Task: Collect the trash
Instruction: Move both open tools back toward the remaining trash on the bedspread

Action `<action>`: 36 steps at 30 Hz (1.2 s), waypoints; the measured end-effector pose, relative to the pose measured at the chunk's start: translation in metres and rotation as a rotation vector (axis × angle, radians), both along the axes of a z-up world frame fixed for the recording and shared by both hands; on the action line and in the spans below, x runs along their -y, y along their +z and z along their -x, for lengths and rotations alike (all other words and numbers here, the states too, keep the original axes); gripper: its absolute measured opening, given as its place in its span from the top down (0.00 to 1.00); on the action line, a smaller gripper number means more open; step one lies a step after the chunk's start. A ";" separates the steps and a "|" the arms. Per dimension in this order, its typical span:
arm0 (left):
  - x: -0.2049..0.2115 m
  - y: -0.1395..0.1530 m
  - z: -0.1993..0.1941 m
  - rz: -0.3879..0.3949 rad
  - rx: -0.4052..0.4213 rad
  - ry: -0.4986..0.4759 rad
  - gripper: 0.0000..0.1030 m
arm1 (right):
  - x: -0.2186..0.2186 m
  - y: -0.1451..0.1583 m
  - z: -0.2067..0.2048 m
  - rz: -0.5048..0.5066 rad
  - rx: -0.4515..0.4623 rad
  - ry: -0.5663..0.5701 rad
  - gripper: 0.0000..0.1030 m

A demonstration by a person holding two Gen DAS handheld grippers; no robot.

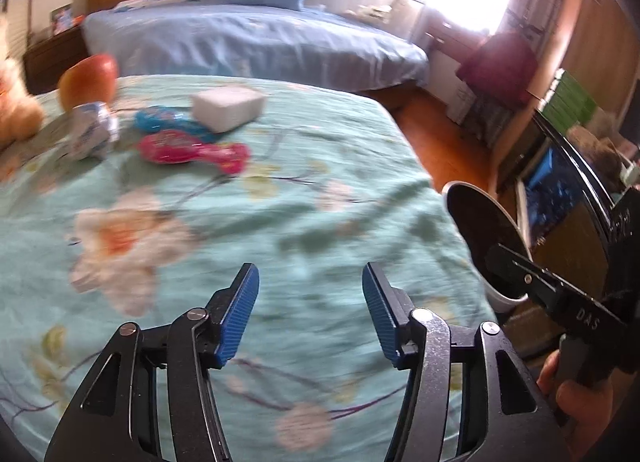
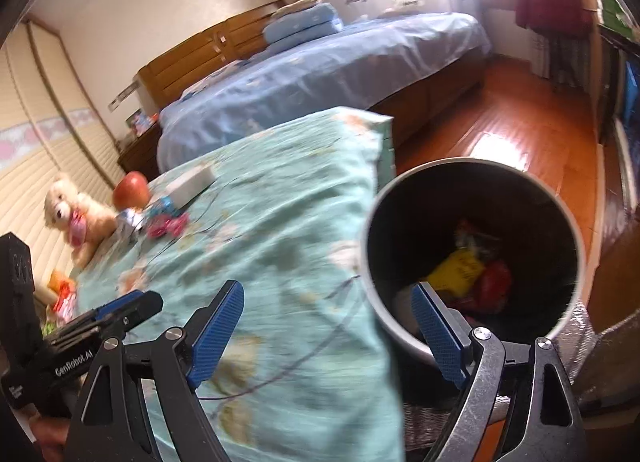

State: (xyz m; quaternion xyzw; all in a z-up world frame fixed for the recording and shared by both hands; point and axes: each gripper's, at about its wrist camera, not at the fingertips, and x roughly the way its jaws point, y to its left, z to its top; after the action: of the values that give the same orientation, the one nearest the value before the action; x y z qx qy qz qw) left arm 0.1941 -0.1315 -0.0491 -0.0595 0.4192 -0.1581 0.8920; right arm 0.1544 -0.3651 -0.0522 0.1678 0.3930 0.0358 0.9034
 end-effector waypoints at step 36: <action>-0.148 -0.017 -0.076 -0.027 -0.041 0.262 0.38 | -0.143 -0.010 -0.090 0.069 -0.008 0.426 0.14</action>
State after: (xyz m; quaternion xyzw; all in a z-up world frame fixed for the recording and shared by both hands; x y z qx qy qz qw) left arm 0.2703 0.0166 -0.0660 -0.1051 0.4280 -0.0332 0.8970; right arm 0.2444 -0.2220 -0.0618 0.0497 0.4242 0.2120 0.8790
